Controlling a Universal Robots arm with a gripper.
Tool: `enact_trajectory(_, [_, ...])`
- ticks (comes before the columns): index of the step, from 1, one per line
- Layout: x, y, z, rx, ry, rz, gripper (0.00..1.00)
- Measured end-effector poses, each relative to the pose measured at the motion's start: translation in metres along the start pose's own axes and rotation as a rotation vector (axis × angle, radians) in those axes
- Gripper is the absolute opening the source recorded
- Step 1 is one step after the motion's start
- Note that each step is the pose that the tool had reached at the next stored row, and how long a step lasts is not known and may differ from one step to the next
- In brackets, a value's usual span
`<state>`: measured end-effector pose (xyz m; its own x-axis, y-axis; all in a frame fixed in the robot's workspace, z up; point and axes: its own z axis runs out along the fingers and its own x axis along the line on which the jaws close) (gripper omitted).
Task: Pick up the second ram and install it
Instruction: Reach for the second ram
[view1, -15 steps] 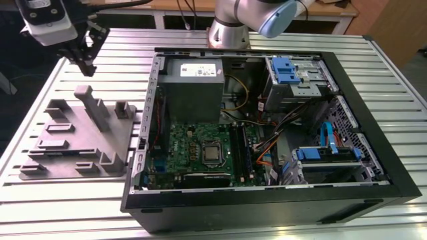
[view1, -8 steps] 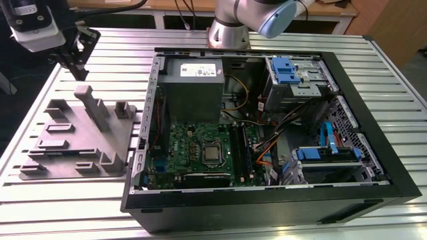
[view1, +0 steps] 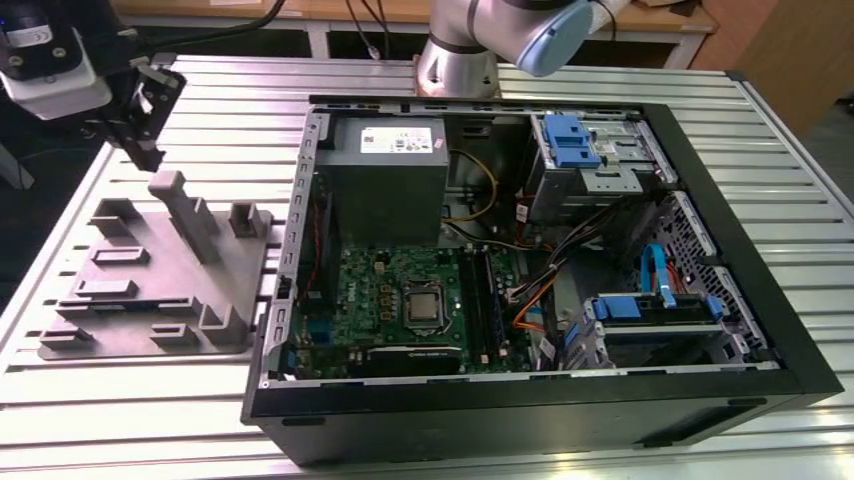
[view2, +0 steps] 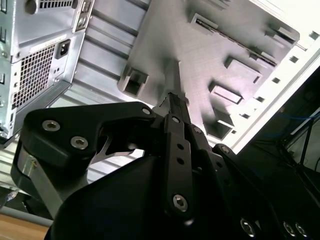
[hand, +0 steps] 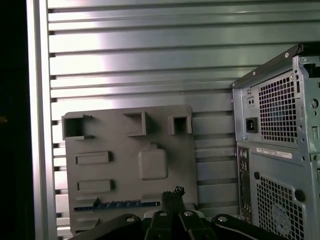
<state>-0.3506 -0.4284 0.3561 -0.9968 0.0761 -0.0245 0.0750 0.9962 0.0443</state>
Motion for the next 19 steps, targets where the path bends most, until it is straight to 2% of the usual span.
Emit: enact_trajectory(19, [0.0263, -0.021, 0.0133, -0.0001, -0.0001, 0.0, 0.1])
